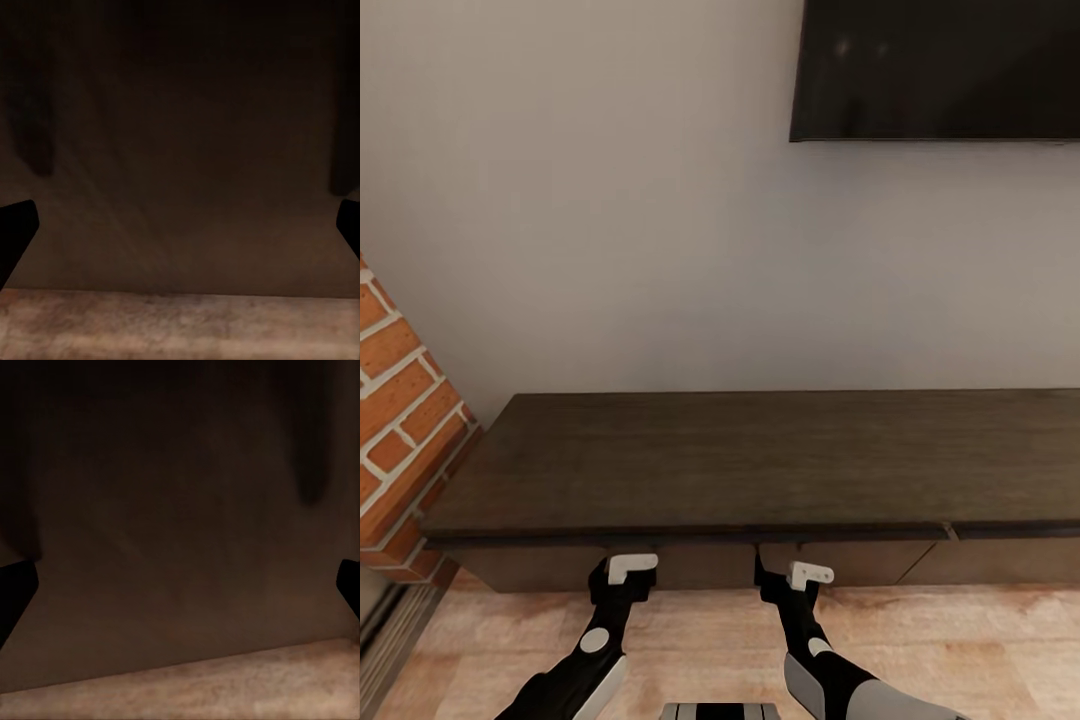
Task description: Place each of the two pumpkins and all three candles from the living room inside a cabinet in the living room (use any cabinet), then make sure every cabinet is closed, and position the cauldron so it is next to a table in the living room.
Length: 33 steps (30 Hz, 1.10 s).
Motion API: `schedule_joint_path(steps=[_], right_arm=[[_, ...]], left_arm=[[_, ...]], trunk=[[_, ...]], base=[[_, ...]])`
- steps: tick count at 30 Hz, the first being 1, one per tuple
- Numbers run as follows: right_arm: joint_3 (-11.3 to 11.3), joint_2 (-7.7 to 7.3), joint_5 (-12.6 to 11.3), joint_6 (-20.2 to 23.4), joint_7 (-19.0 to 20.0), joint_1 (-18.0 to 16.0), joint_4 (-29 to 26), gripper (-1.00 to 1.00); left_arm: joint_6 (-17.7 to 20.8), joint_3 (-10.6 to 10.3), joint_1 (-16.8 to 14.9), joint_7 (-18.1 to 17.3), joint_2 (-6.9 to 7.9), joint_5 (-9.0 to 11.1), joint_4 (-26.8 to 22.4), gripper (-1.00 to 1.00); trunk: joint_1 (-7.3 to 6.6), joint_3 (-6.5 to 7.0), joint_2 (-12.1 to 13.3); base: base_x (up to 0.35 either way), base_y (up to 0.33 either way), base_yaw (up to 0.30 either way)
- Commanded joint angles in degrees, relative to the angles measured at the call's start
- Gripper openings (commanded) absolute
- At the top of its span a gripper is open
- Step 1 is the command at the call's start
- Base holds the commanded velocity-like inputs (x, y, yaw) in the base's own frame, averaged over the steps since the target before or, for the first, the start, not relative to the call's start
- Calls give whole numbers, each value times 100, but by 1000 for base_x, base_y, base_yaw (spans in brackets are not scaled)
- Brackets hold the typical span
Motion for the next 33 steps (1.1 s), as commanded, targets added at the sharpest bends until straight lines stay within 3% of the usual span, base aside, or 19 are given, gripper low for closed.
schedule_joint_path(steps=[1,33], right_arm=[[21,2,-10,-13,-49,-71,2,100],[21,2,-3,10,-30,-71,3,100]], left_arm=[[-37,-41,-123,34,10,51,-3,100],[-27,-27,-123,26,16,51,-4,100]], trunk=[[0,-2,-1],[0,-2,-1]], base=[[16,0,0],[-96,0,0]])
